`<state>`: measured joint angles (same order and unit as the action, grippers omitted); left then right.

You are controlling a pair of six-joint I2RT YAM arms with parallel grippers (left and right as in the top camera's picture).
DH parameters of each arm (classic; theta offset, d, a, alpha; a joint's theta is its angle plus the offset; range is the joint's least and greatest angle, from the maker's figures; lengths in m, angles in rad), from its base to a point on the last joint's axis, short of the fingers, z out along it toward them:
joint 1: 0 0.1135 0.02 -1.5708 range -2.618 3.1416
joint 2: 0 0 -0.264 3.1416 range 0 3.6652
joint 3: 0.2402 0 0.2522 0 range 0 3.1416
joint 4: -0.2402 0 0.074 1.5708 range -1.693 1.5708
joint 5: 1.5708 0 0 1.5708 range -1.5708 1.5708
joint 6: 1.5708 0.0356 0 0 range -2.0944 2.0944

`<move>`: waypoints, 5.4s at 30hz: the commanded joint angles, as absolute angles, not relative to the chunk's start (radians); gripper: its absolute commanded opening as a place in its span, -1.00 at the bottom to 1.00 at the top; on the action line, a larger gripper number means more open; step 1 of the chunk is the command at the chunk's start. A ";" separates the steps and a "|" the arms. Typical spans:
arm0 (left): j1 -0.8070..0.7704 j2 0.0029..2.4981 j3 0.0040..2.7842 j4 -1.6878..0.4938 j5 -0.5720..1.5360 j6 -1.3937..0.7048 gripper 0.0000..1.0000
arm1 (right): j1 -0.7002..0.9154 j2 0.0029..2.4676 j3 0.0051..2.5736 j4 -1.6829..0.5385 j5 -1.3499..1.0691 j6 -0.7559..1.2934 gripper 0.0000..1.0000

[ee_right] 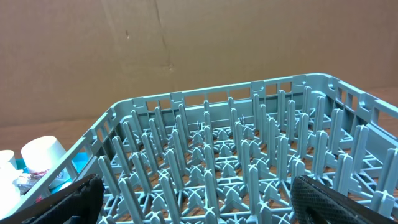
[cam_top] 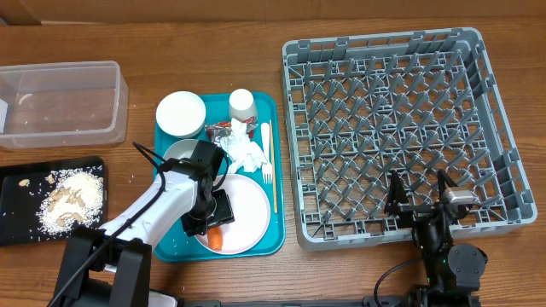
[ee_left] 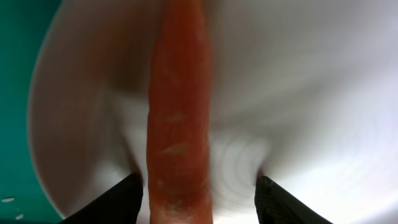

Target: Sort waste into correct bins and load items into the dishwasher rack

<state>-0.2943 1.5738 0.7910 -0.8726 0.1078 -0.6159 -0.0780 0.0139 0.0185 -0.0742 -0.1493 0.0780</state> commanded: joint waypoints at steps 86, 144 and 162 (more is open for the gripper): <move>0.847 1.729 1.297 -0.952 -0.045 -0.659 -0.59 | -0.082 0.003 0.008 -0.069 -0.142 0.074 1.00; 0.203 1.464 1.584 -1.264 0.031 -0.442 1.00 | -0.082 0.003 0.008 -0.069 -0.142 0.074 1.00; 0.119 1.553 1.481 -1.298 -0.023 -0.441 1.00 | -0.082 0.003 0.008 -0.069 -0.142 0.074 1.00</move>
<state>0.1173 1.5616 1.4593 -1.2984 0.0315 -0.4599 -0.0780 0.0139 0.0185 -0.0750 -0.1493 0.0780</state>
